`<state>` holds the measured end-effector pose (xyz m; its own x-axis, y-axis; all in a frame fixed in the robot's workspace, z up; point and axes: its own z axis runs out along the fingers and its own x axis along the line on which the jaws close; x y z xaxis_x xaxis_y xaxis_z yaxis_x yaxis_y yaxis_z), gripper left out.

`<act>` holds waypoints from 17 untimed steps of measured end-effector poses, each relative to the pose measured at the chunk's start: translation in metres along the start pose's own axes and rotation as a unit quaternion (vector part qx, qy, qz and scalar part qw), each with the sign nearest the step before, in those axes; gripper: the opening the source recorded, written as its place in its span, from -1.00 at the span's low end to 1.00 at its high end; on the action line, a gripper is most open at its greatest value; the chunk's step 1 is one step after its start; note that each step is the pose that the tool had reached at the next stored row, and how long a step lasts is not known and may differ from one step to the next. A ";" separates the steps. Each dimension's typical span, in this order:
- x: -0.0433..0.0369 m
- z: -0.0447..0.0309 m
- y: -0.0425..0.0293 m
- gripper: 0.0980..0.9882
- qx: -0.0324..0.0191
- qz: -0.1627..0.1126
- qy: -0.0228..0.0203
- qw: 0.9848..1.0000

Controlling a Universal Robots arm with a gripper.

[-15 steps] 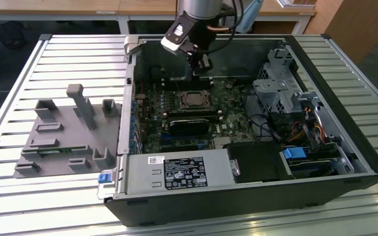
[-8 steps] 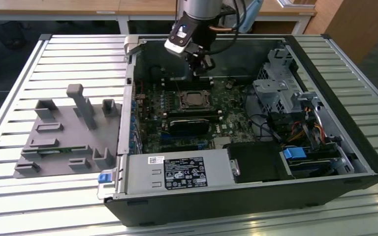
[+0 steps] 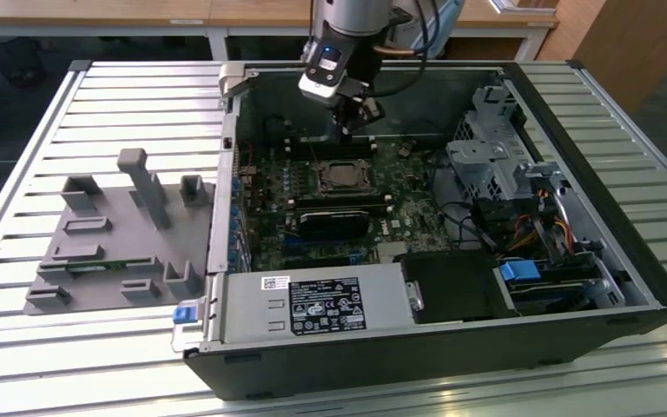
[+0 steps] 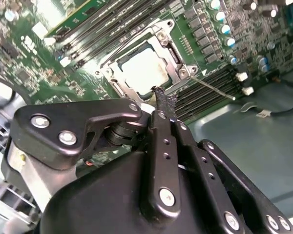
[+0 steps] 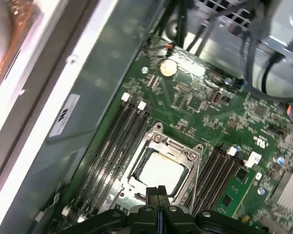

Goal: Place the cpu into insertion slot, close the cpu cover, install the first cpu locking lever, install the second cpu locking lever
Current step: 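Install the first cpu locking lever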

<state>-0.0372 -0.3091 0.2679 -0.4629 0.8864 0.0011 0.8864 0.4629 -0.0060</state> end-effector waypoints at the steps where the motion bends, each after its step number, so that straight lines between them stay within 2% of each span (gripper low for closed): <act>1: 0.0000 0.0001 0.0000 -0.98 0.000 -0.009 0.000 1.000; 5: 0.0000 0.0003 0.0000 -0.98 -0.001 -0.041 0.001 0.999; 9: 0.0000 0.0005 0.0000 -0.98 -0.002 -0.073 0.003 0.997; 12: 0.0000 0.0008 0.0000 -0.98 -0.002 -0.100 0.003 0.995; 17: 0.0000 0.0014 0.0000 -0.98 -0.002 -0.145 0.003 0.989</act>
<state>-0.0372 -0.3091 0.2665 -0.6974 0.7166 0.0082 0.7166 0.6975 -0.0012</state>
